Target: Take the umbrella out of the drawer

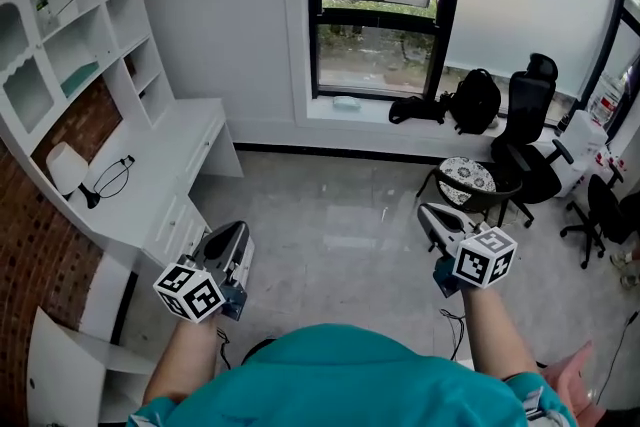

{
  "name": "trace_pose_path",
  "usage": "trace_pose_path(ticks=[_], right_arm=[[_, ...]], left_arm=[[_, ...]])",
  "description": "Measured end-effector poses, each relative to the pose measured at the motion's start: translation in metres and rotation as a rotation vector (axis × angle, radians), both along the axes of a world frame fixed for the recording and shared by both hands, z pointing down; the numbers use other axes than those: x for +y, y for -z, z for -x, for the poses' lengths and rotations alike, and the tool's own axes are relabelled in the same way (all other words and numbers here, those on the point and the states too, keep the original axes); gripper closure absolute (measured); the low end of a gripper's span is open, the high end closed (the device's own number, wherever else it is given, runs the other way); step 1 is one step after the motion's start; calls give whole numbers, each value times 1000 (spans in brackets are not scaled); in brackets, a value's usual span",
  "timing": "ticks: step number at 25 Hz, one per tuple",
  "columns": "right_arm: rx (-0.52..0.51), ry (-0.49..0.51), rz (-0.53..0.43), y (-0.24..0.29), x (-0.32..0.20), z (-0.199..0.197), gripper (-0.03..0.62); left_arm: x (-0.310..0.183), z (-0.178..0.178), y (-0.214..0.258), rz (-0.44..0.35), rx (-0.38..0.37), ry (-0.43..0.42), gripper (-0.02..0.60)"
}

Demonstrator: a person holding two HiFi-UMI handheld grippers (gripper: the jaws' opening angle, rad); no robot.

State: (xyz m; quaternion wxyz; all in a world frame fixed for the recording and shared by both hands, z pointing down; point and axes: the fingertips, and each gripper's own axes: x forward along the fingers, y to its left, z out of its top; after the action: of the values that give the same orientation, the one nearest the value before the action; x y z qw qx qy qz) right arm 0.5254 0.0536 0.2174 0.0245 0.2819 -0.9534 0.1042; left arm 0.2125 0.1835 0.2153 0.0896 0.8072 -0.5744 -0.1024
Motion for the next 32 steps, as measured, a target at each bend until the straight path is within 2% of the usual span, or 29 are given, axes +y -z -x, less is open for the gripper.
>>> trace_pose_path(ticks=[5,8,16,23,27,32], right_arm=[[21,14,16,-13,-23,25,572],[36,6,21,-20,-45,52,572],[54,-76,3,-23,-144,168,572],[52,-112,-29,-1,-228,269,572],[76,-138,-30,-5,-266,300,572],[74,-153,-19,-6,-299,318,572]], left_arm=[[-21,31,-9,7,22,32,569],[-50,59,-22,14,40,19,569],[-177,172,-39,4,76,-83,569],[-283,253,-22,4,5,-190,569],[-328,283,-24,5,18,-223,569],[-363,297,-26,15,4,-257,569]])
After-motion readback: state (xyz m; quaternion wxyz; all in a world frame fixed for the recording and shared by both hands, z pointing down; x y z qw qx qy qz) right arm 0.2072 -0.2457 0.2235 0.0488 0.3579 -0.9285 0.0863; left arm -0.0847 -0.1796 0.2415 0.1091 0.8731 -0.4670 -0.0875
